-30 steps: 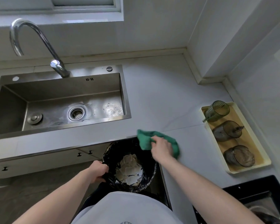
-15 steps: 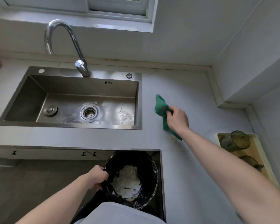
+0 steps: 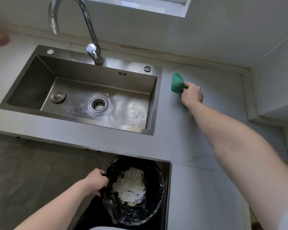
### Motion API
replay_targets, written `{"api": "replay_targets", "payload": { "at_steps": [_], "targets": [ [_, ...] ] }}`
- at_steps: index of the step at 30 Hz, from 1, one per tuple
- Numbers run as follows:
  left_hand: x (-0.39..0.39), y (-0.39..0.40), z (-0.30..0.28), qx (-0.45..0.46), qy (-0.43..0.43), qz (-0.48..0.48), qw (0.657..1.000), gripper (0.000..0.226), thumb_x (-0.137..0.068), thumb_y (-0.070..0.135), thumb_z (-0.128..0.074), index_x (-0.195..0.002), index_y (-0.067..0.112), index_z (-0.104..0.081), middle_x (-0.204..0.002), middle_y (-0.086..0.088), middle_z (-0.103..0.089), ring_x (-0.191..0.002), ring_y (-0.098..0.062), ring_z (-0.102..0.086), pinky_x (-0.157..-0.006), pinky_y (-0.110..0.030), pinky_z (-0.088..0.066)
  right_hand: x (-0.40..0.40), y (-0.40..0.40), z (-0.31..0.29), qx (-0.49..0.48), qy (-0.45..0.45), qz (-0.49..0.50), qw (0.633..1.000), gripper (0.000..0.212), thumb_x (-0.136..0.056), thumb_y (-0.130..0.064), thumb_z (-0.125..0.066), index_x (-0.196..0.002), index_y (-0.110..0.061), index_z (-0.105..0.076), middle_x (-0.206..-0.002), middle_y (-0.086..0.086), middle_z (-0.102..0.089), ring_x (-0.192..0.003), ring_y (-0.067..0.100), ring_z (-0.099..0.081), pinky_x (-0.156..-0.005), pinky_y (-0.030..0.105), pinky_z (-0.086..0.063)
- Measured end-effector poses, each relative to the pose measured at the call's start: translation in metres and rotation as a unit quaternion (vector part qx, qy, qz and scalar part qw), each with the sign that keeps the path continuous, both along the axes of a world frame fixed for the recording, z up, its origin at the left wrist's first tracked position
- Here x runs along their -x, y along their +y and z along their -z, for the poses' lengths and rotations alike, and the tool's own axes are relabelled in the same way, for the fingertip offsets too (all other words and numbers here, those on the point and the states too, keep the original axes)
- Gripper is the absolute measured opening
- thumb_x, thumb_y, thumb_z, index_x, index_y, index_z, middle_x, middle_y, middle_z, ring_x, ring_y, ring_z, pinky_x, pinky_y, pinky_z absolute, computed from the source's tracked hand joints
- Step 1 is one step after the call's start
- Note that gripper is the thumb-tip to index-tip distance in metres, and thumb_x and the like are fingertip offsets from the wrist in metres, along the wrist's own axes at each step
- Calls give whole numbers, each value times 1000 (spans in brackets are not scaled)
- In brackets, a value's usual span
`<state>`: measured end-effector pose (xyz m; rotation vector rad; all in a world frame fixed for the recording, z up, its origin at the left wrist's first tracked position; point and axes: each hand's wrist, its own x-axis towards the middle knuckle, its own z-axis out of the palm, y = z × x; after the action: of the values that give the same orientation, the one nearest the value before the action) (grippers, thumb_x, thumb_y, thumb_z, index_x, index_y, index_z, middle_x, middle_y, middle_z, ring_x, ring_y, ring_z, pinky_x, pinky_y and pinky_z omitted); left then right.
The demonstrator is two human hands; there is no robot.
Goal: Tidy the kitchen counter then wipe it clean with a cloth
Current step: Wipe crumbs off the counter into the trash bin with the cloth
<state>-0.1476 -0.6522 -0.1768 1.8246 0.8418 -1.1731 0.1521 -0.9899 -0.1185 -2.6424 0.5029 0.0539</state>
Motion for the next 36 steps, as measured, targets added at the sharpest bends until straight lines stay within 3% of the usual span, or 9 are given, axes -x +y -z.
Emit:
{"api": "replay_targets", "payload": {
  "at_steps": [4, 6, 9, 11, 15, 21, 30, 32, 36],
  "targets": [
    [-7, 1, 5, 2, 9, -8, 1000, 27, -78, -7, -42, -66, 10, -59, -48, 1, -55, -45, -18, -64, -45, -27, -52, -32, 13, 17, -19, 5, -12, 1000, 34, -101, -20, -51, -128, -31, -68, -124, 13, -67, -114, 38, -60, -92, 35, -48],
    [-9, 4, 8, 4, 14, -9, 1000, 27, -77, -6, -42, -66, 10, -60, -46, 4, -54, -45, -17, -64, -45, -27, -52, -43, 22, 33, -16, 50, -57, 997, 33, -101, -22, -52, -131, -26, -66, -133, 13, -62, -122, 38, -55, -101, 39, -47],
    [-10, 7, 13, 14, 18, -12, 1000, 27, -75, -5, -42, -70, 10, -64, -53, 0, -59, -53, -21, -70, -50, -30, -56, -42, 32, 58, 37, 153, -122, 980, 43, -102, -21, -50, -145, -28, -50, -161, 2, -36, -148, 39, -27, -116, 62, -27],
    [-10, 7, 14, 22, 18, -15, 999, 27, -74, -5, -42, -72, 8, -65, -60, -4, -62, -59, -25, -73, -52, -32, -58, -33, 33, 64, 72, 150, -148, 975, 60, -97, -6, -51, -151, -29, -40, -165, -4, -25, -151, 40, -17, -116, 68, -21],
    [-8, 5, 15, 32, 22, -20, 999, 29, -76, -5, -42, -81, 4, -69, -71, -11, -66, -67, -29, -75, -53, -35, -60, 10, 32, 66, 103, 121, -194, 968, 78, -91, 9, -50, -156, -29, -33, -165, -4, -27, -151, 37, -23, -117, 65, -23],
    [-5, -1, 5, 13, 13, -5, 1000, 22, -80, -5, -44, -78, 7, -62, -71, -10, -60, -56, -24, -69, -48, -30, -56, 94, 40, 57, 84, 85, -229, 966, 68, -90, 7, -46, -147, -30, -50, -155, -1, -47, -140, 34, -46, -112, 48, -40],
    [-2, -2, 2, 16, 10, 25, 999, 20, -82, -4, -47, -84, 2, -66, -80, -16, -65, -69, -32, -73, -54, -34, -60, 221, 61, 30, 10, 148, -283, 948, 68, -83, 2, -49, -136, -40, -59, -129, -8, -69, -115, 27, -64, -94, 35, -50],
    [-5, -1, 3, 11, 9, 34, 999, 18, -81, -2, -49, -82, 4, -66, -79, -14, -65, -72, -32, -73, -54, -34, -60, 223, 48, 23, 6, 138, -262, 955, 62, -87, -4, -50, -133, -44, -60, -124, -9, -71, -112, 27, -66, -88, 35, -51],
    [-10, -6, 5, 3, 3, 54, 999, 18, -82, -3, -49, -82, 4, -66, -78, -14, -65, -68, -29, -71, -50, -30, -57, 201, -11, 2, -10, 46, -120, 992, 49, -97, -12, -48, -134, -40, -61, -123, 0, -71, -110, 35, -64, -84, 38, -49]
  ]
}}
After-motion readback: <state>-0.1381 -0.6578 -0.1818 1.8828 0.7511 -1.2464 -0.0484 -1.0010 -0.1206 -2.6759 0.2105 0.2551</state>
